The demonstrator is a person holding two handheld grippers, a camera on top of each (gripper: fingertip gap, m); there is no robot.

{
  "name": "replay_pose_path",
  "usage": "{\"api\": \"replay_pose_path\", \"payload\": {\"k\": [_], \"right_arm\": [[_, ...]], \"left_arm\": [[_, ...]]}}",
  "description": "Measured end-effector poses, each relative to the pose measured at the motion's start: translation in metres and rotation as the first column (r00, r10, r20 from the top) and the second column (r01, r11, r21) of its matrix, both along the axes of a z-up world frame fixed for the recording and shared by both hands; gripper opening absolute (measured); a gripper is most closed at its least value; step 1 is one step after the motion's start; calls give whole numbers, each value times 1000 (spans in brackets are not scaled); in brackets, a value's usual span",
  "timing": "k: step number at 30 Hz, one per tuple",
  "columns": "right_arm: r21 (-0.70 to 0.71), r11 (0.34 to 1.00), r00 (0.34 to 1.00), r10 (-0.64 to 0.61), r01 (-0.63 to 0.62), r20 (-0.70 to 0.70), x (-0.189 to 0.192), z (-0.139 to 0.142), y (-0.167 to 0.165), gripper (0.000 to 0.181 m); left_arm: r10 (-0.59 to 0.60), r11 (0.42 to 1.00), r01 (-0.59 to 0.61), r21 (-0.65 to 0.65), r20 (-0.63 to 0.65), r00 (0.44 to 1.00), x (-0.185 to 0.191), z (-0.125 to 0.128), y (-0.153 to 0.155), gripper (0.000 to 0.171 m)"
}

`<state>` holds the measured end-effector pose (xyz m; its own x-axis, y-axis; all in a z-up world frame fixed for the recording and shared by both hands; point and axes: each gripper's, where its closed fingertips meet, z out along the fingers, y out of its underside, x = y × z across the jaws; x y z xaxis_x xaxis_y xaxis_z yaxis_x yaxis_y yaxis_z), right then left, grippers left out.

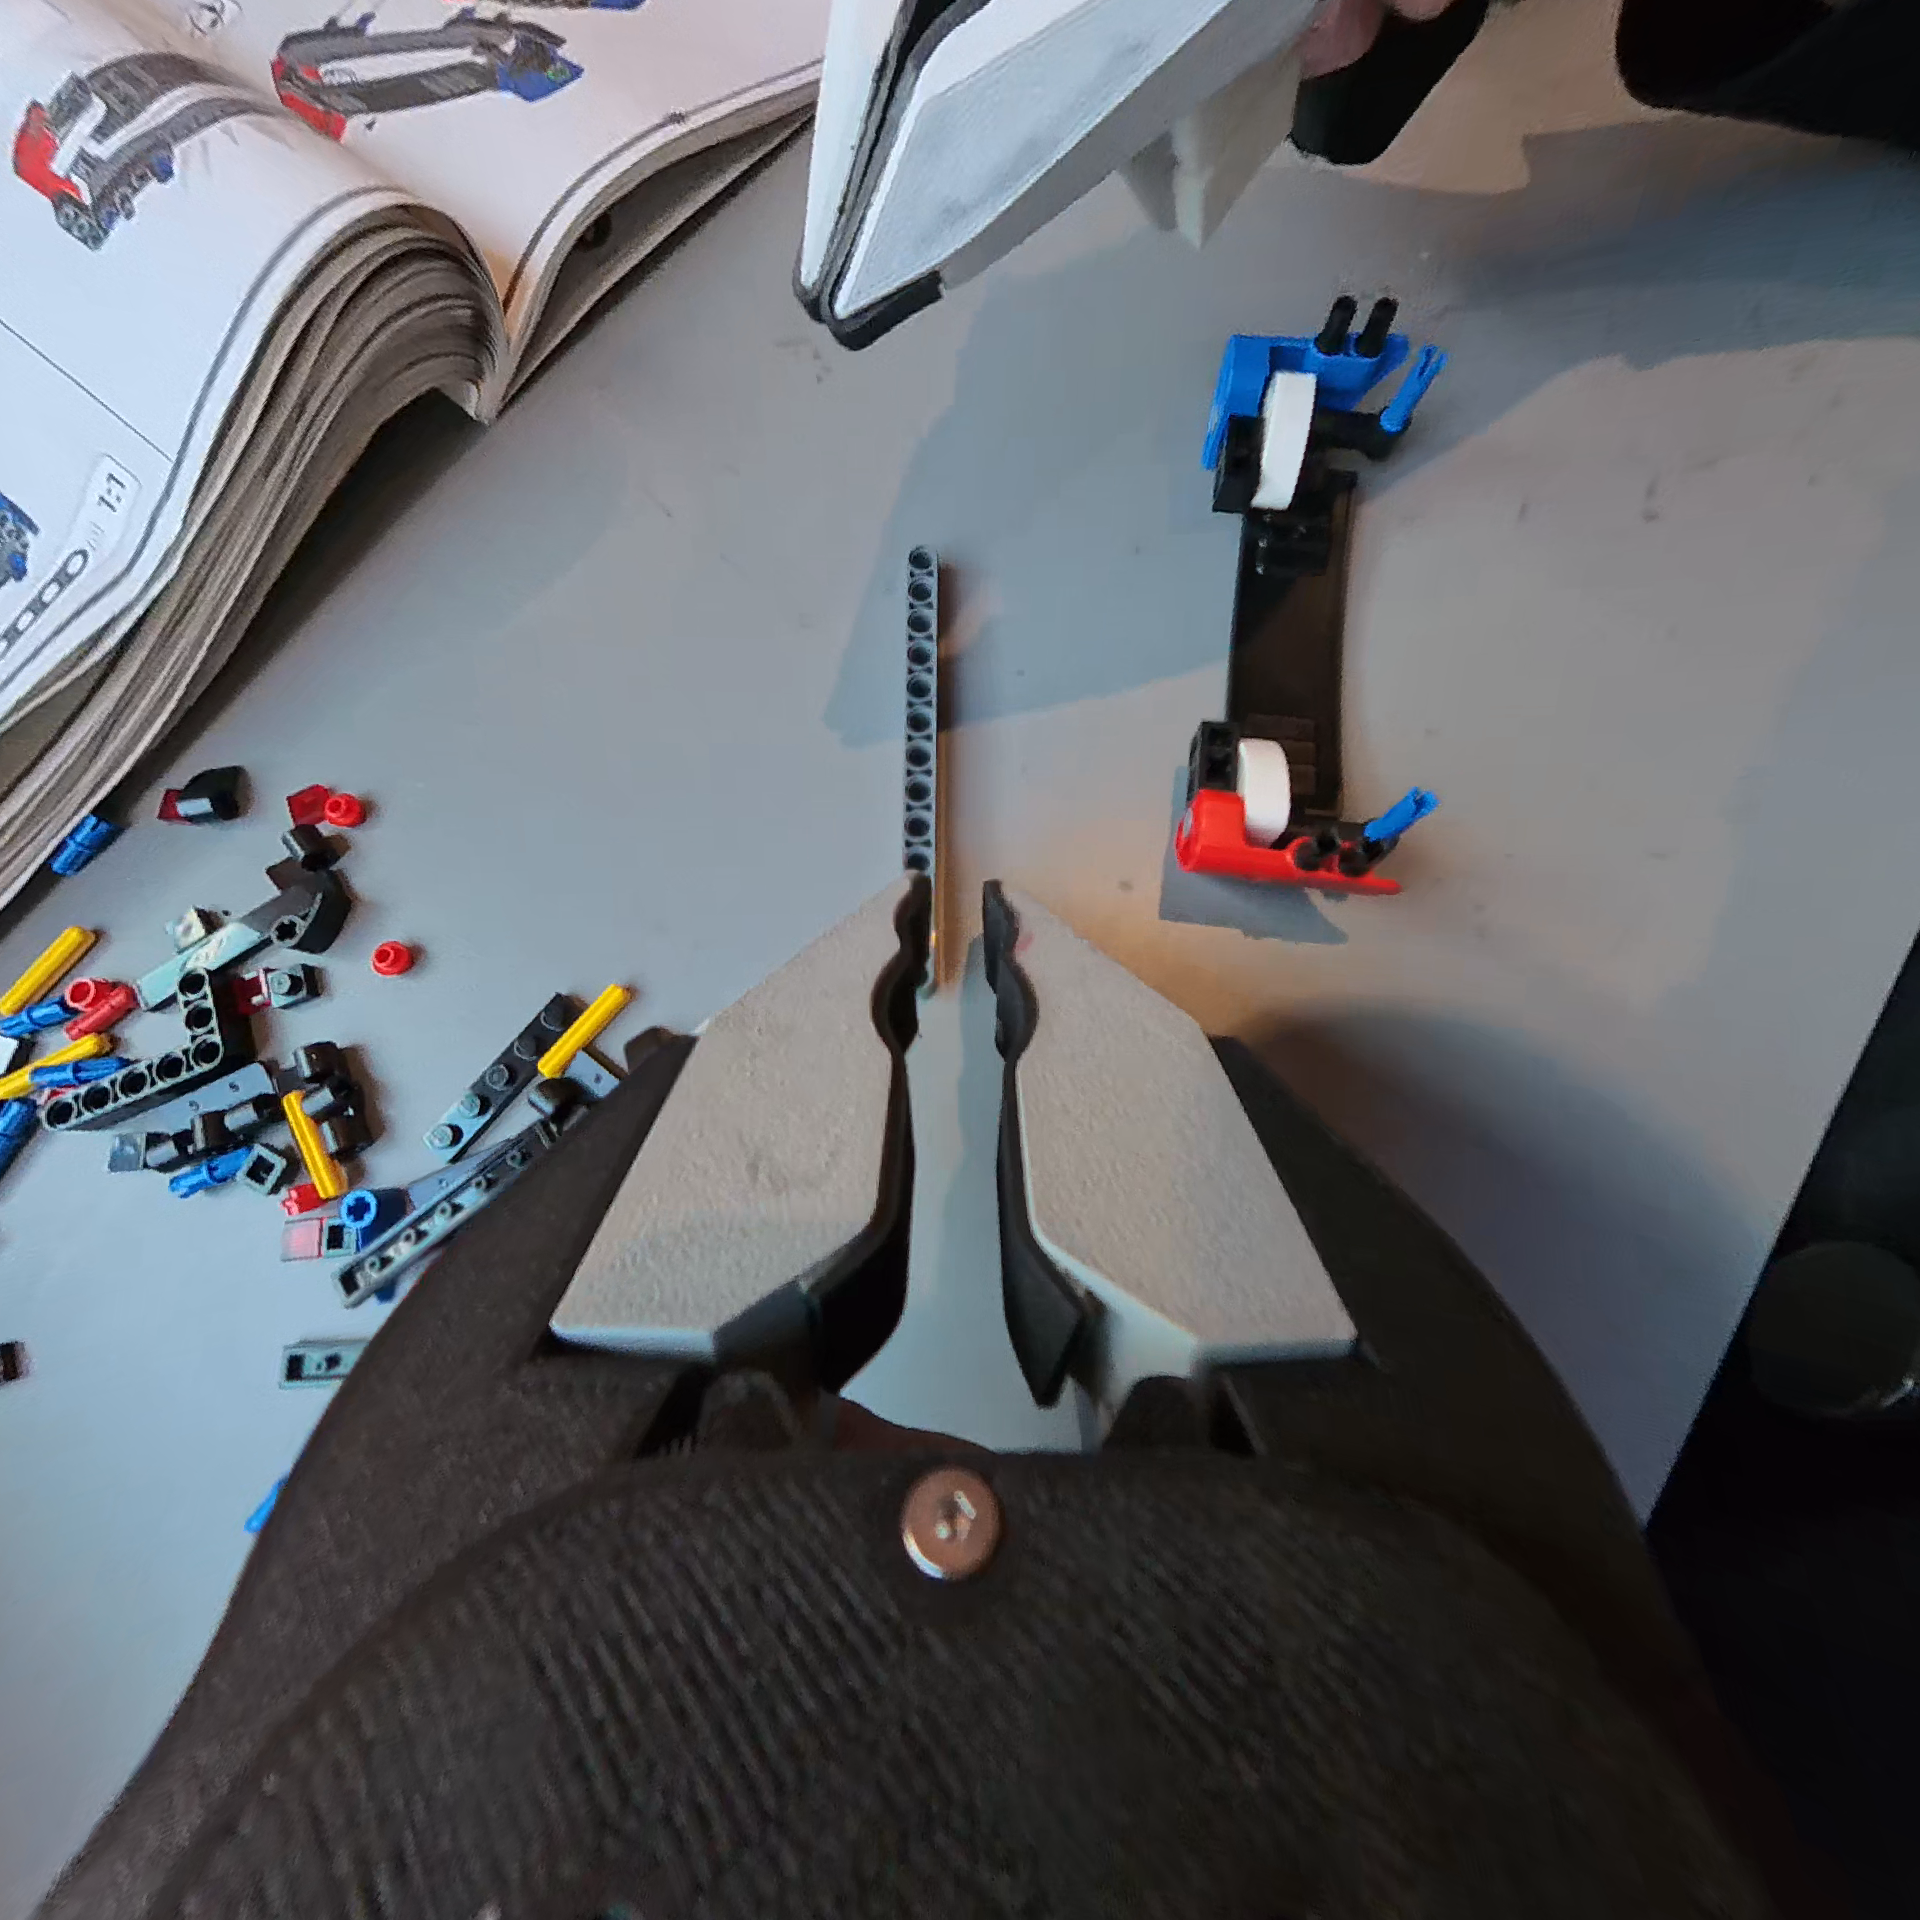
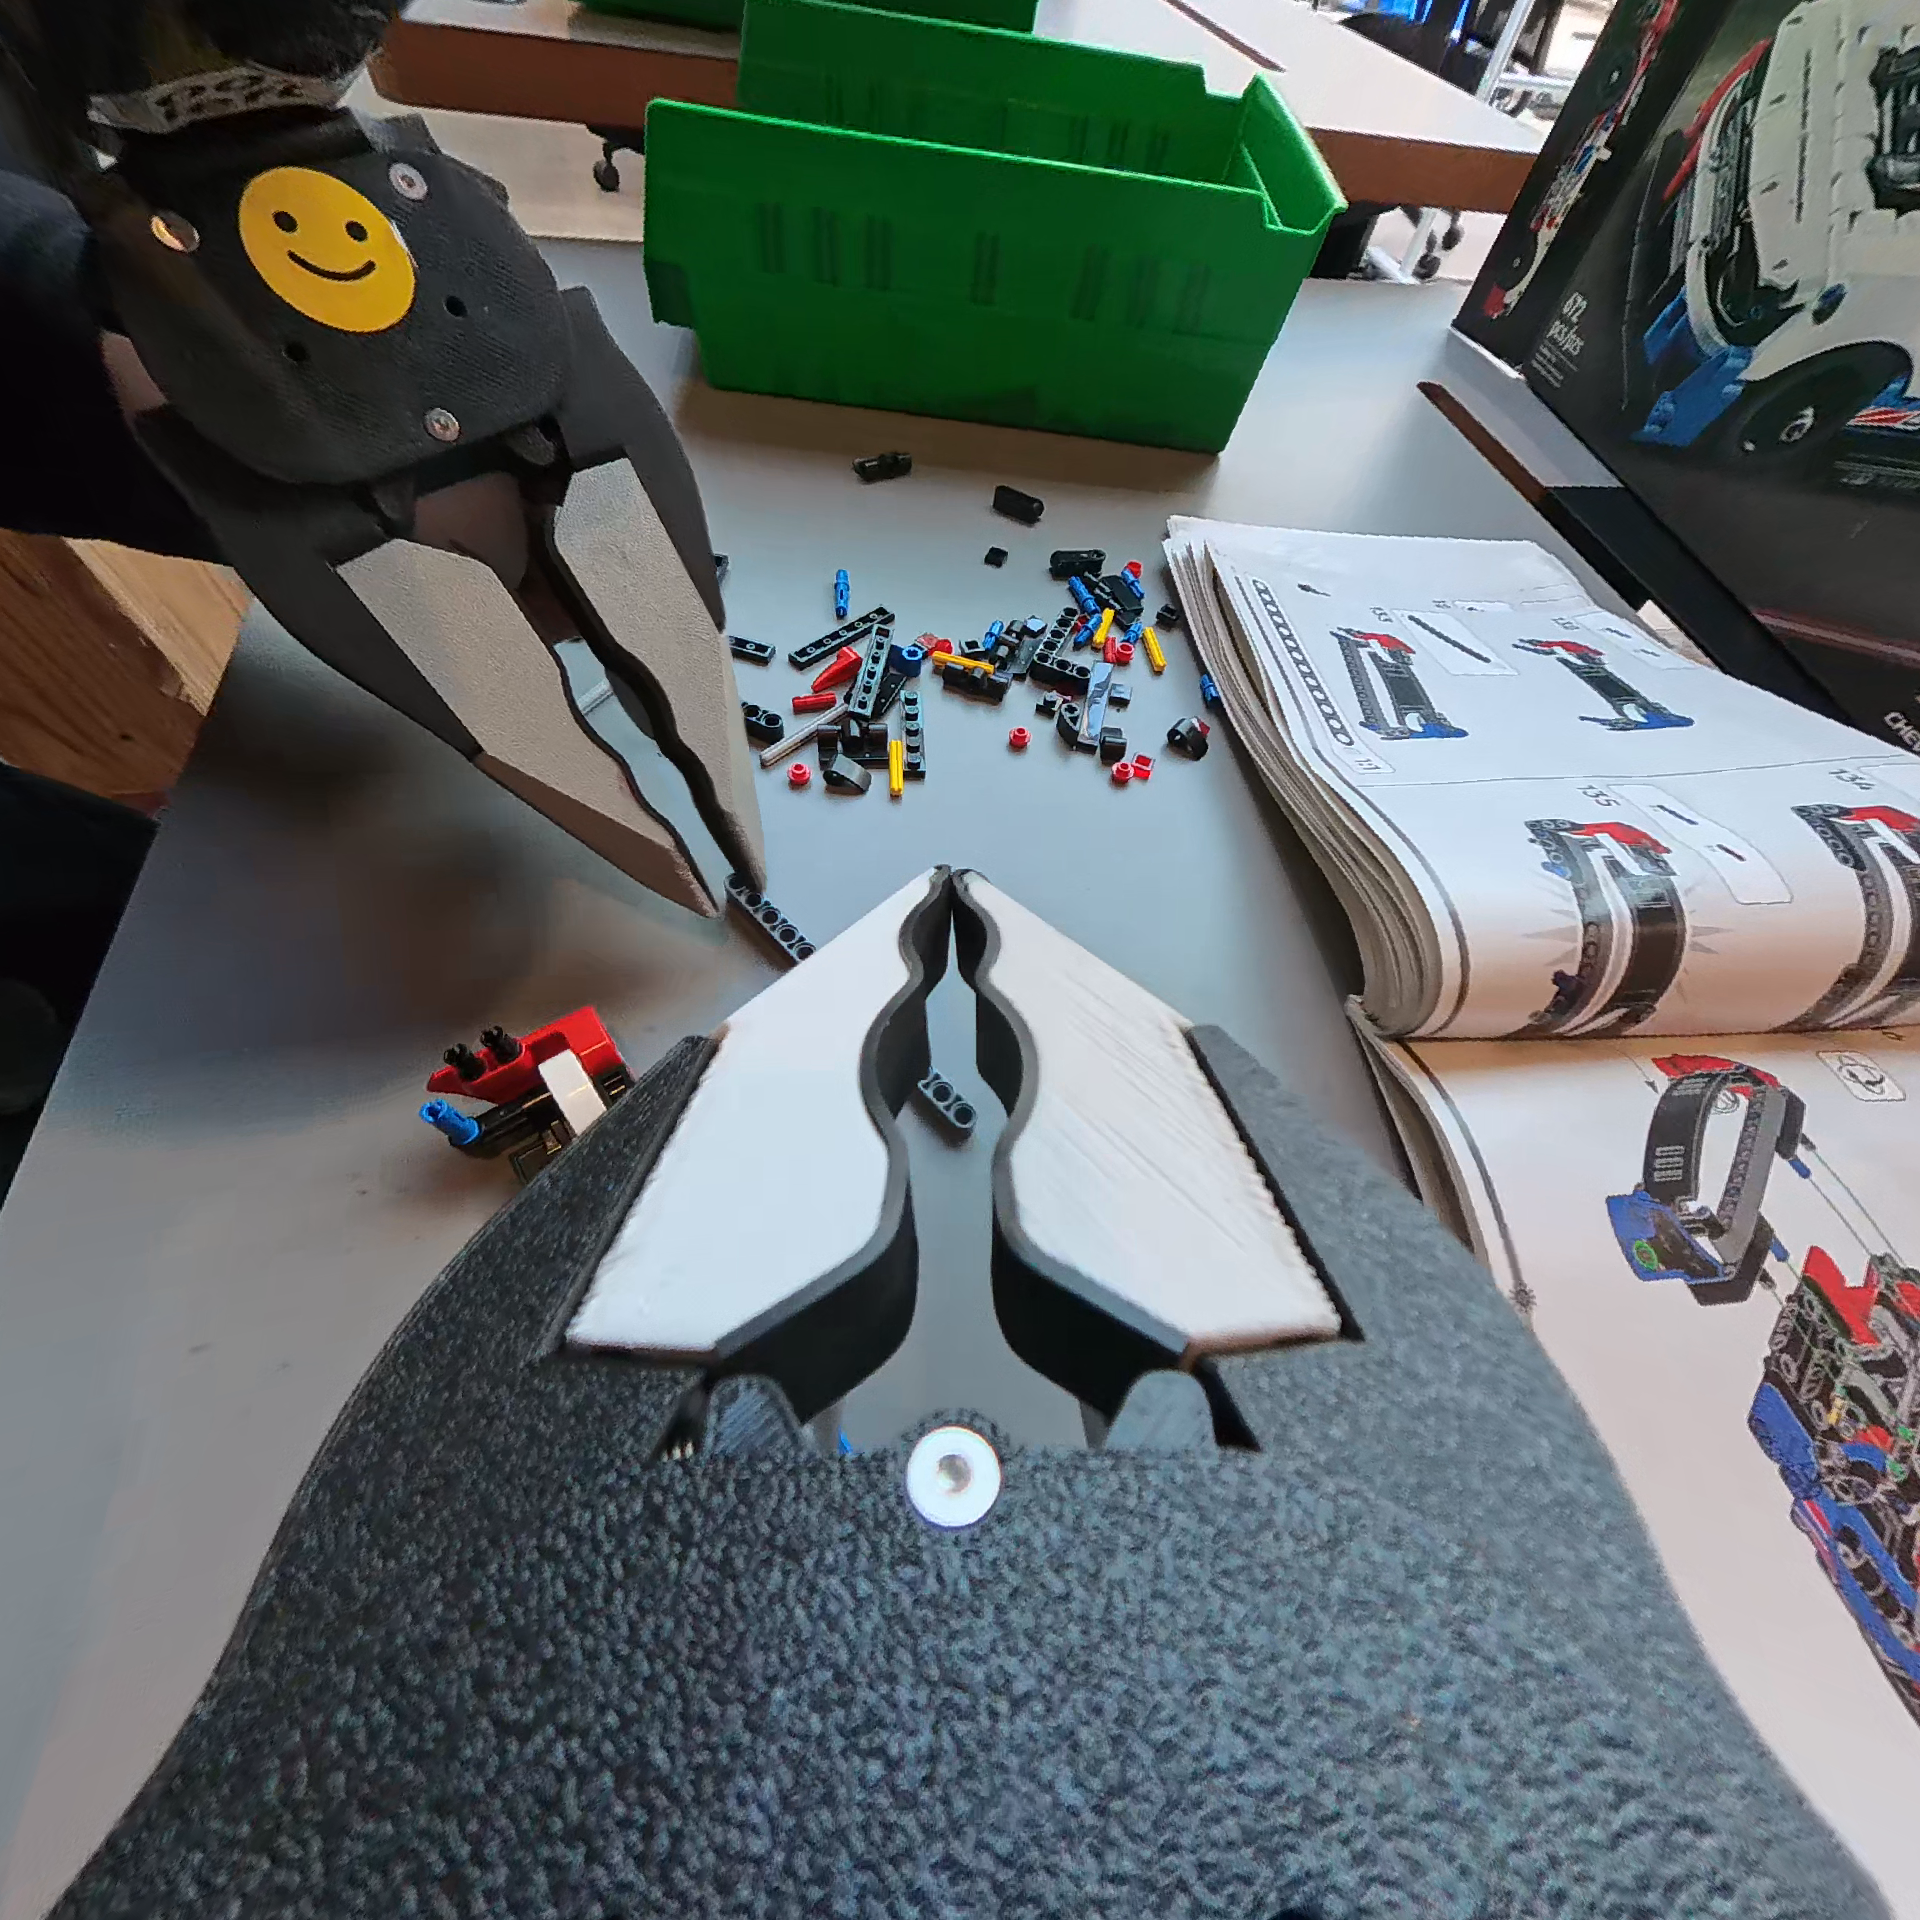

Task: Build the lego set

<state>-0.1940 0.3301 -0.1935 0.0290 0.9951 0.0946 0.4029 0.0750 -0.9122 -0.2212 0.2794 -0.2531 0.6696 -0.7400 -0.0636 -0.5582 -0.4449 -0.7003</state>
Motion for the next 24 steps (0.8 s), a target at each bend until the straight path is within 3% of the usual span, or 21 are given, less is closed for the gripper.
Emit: {"api": "replay_pose_path", "payload": {"k": [6, 24], "right_arm": [[14, 1000, 1000, -5, 5, 1, 2, 2, 1, 0], [18, 1000, 1000, -17, 17, -14, 7, 9, 5, 0]], "left_arm": [[-8, 1000, 8, -24, -27, 1000, 2, -9, 2, 7], [-25, 1000, 25, -7, -21, 999, 9, -2, 11, 8]]}}
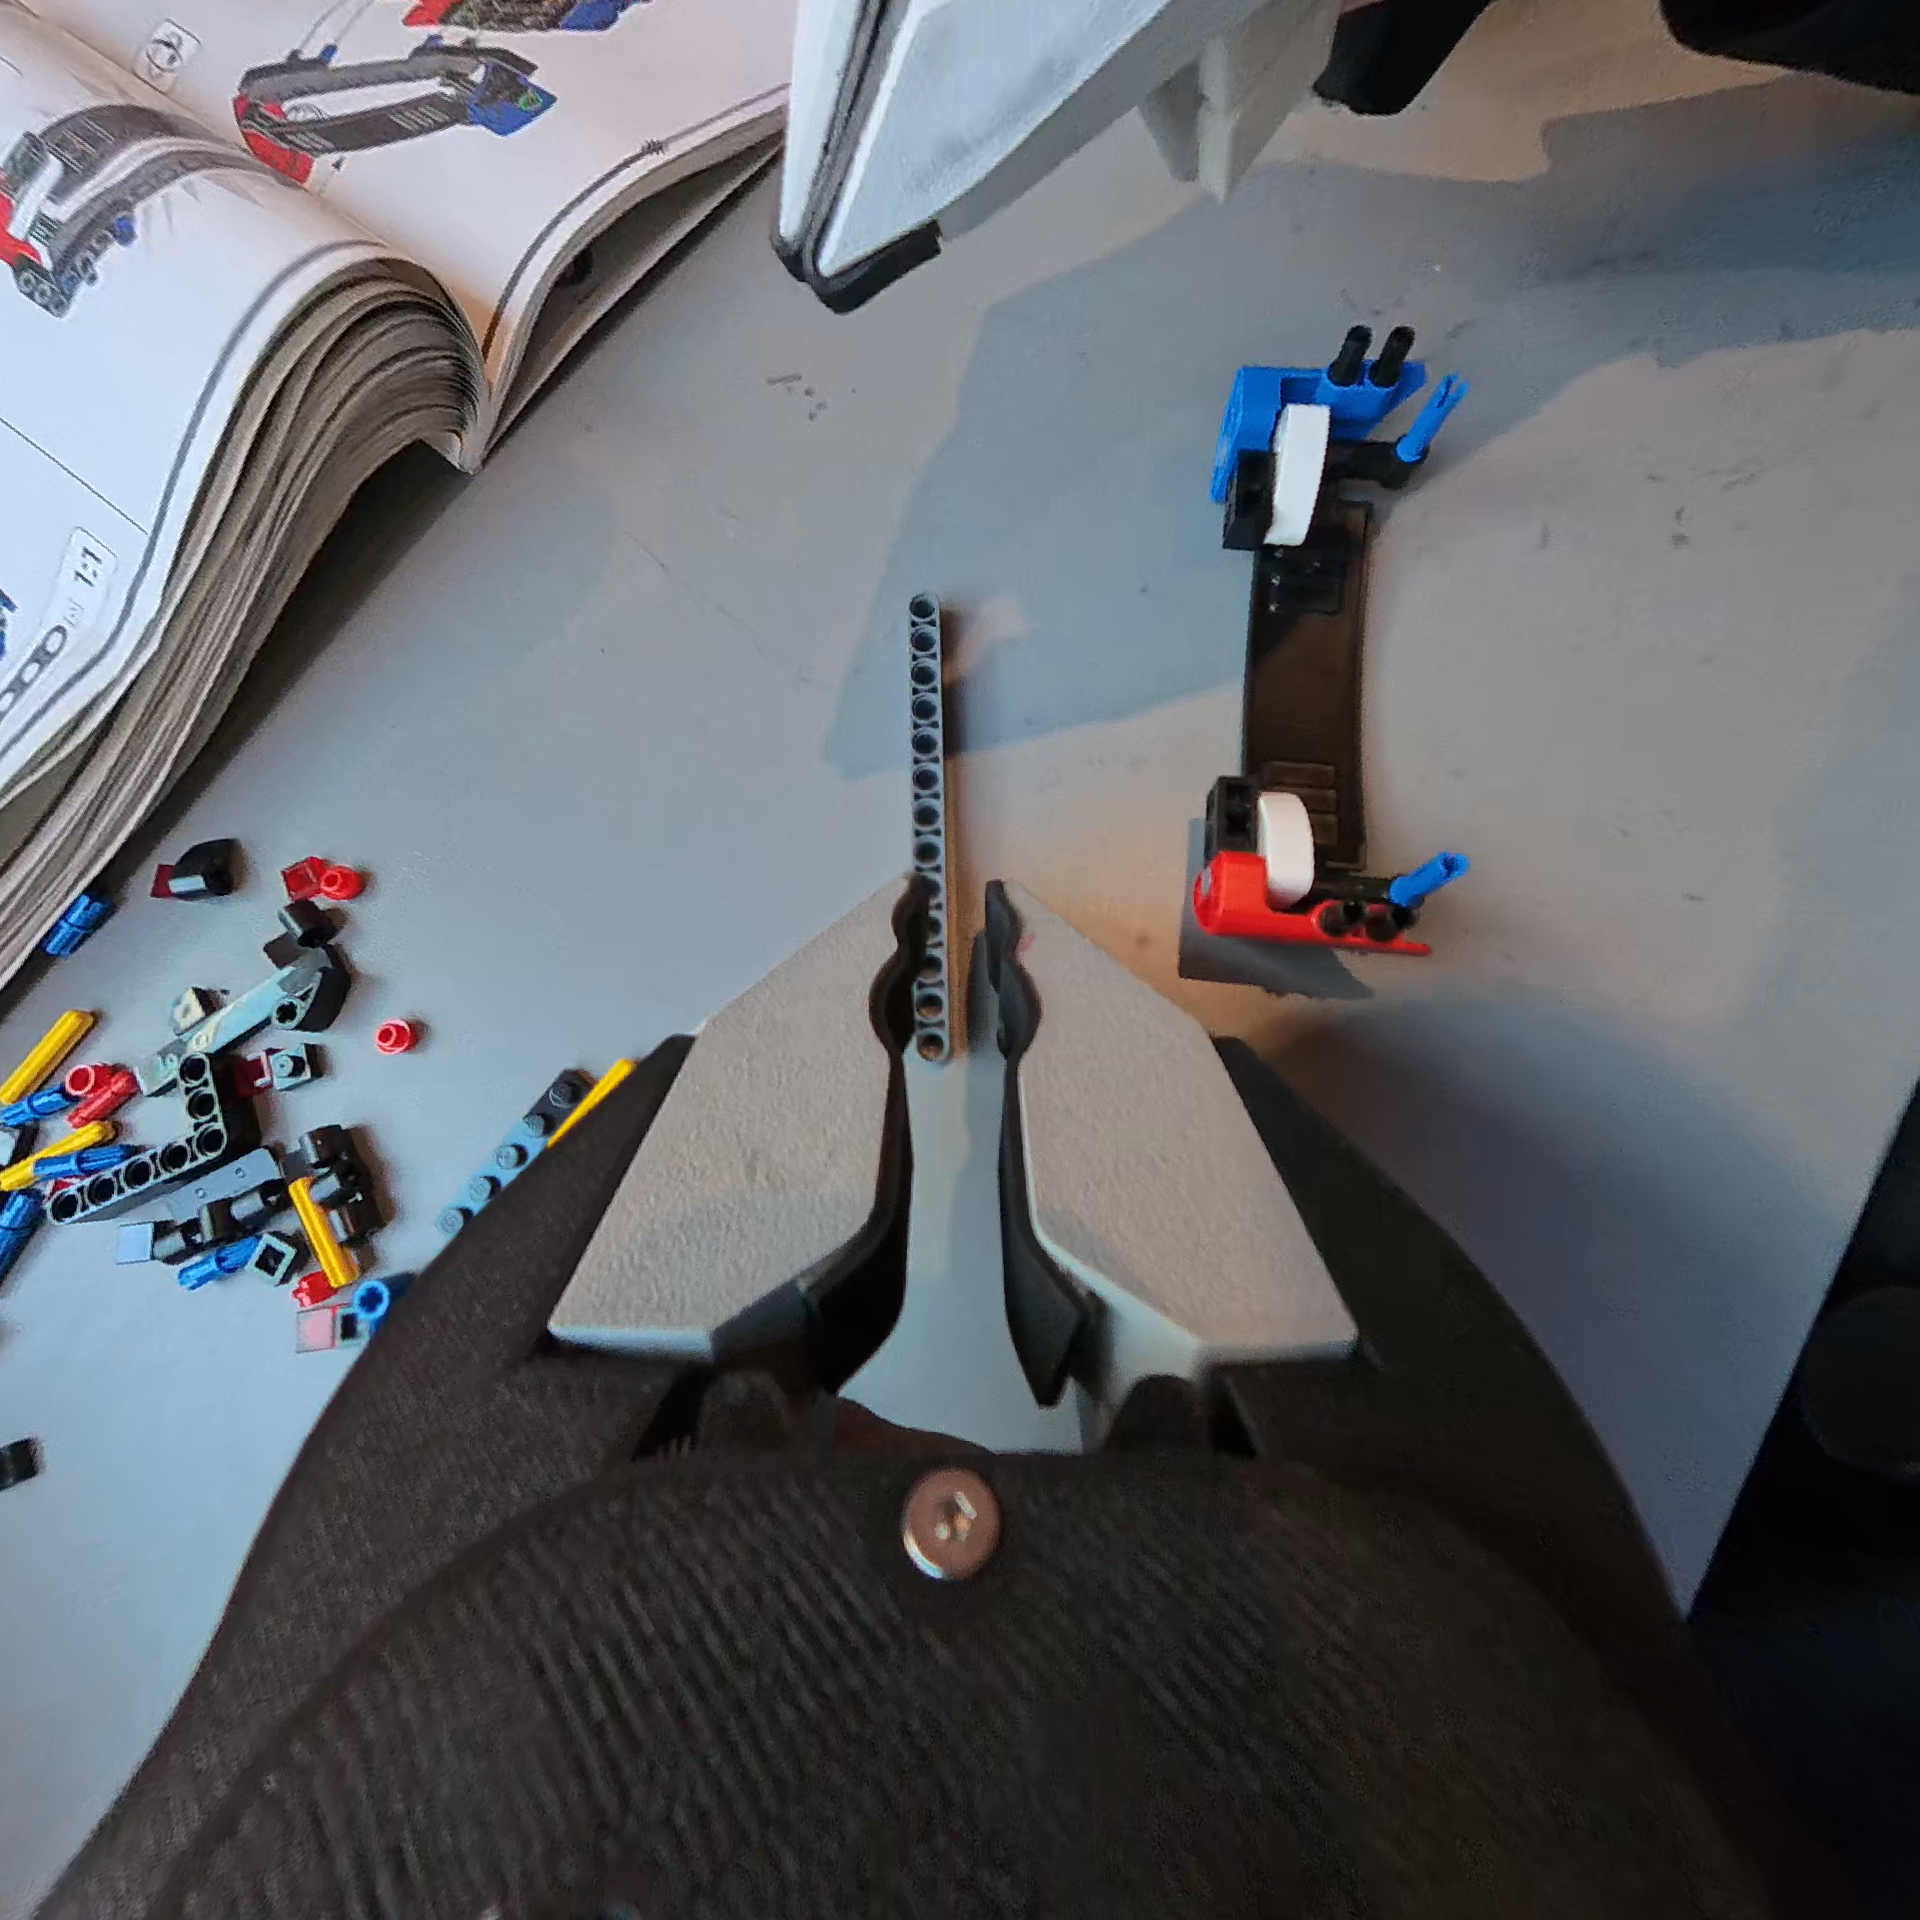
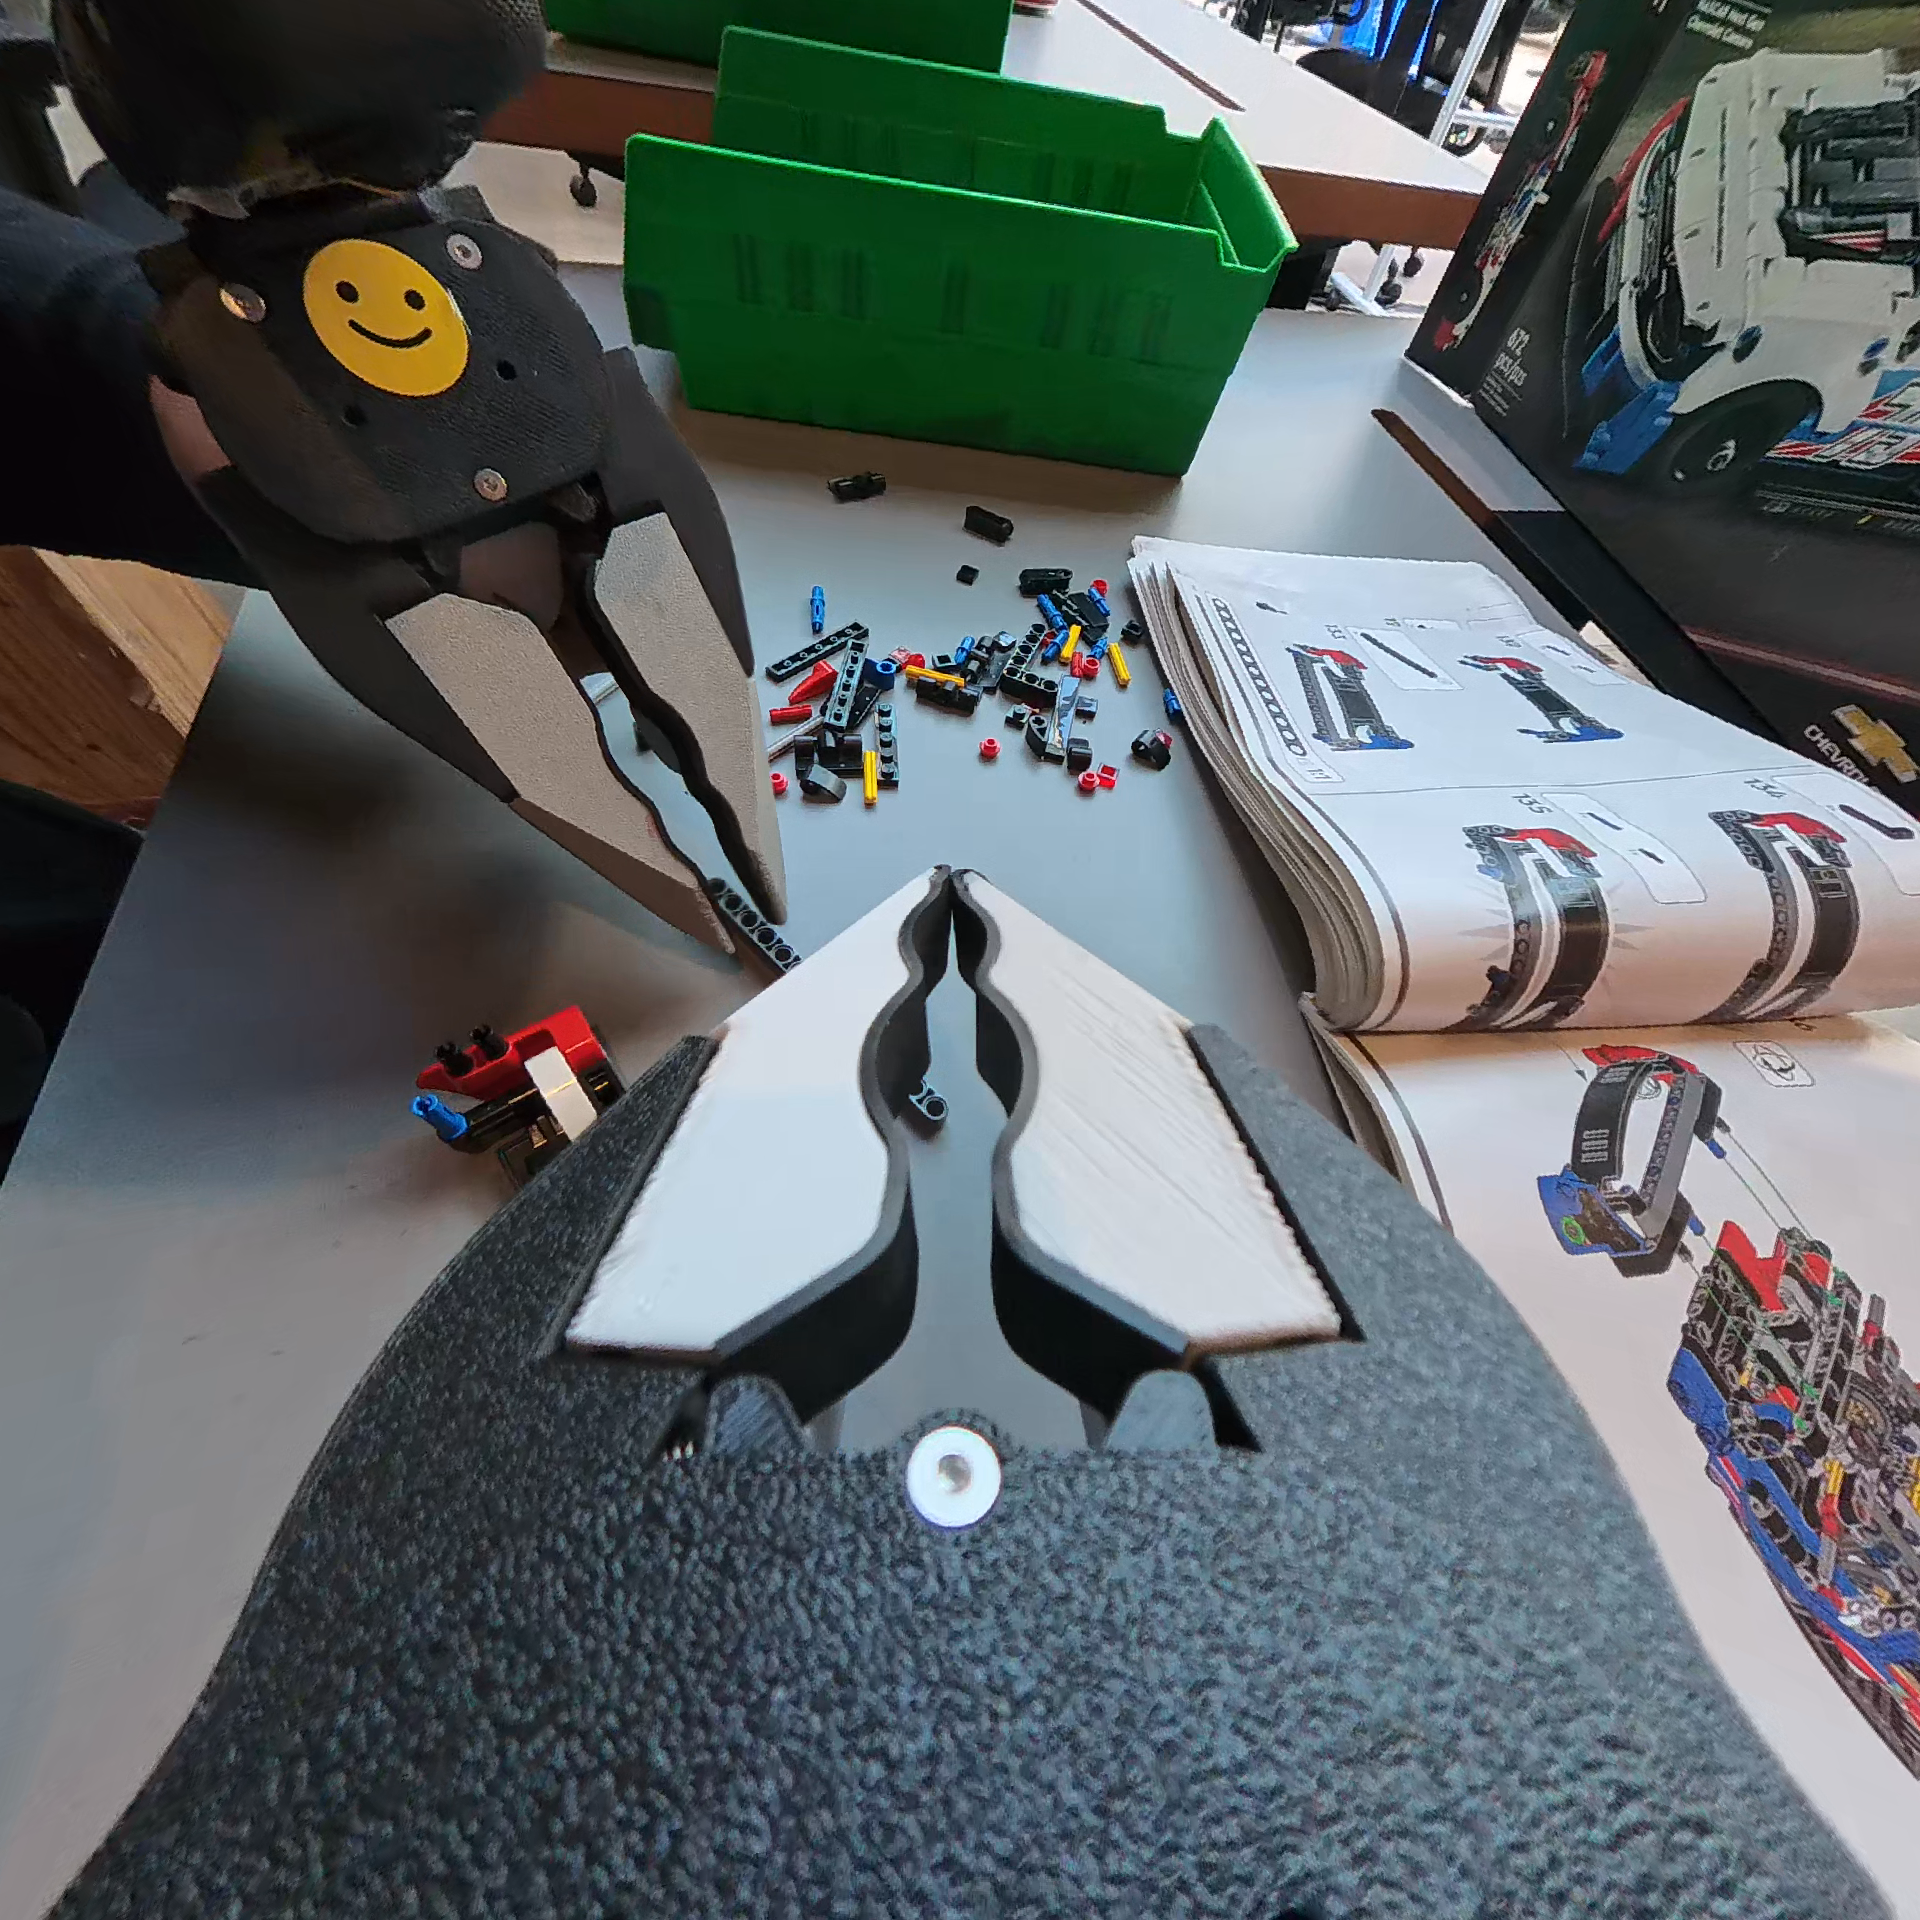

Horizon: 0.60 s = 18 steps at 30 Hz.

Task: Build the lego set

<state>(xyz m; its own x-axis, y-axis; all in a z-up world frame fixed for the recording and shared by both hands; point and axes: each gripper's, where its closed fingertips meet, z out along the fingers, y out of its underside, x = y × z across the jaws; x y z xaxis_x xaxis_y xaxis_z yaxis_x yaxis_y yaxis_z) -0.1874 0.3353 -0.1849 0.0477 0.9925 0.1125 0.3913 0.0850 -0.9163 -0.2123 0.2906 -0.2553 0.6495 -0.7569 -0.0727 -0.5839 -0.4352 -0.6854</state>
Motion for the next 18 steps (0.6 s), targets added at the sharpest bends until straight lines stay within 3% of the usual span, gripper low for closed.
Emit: {"api": "replay_pose_path", "payload": {"k": [18], "right_arm": [[5, 1000, 1000, -1, 1, -3, 1, 2, 0, 0]], "left_arm": [[-29, 999, 29, -14, -16, 999, 11, -5, 8, 8]]}}
